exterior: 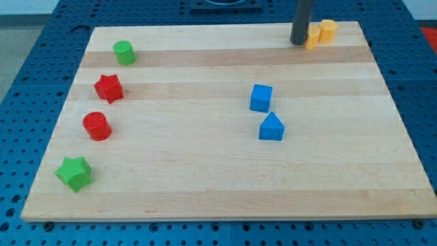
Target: Push the green circle towards the top left
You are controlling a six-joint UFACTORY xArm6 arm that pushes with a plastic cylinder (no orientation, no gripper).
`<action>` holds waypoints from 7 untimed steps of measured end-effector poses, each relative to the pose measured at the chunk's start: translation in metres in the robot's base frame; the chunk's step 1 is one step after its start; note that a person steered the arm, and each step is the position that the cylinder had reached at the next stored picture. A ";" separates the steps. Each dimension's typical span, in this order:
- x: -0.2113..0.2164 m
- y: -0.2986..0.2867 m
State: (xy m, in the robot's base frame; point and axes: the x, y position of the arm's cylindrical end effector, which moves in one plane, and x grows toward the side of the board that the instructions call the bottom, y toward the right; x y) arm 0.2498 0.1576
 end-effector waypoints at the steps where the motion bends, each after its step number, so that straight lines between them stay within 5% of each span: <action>1: 0.036 -0.068; 3: 0.060 -0.280; 4: 0.083 -0.327; 7: 0.087 -0.333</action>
State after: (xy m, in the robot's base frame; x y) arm 0.3366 -0.1753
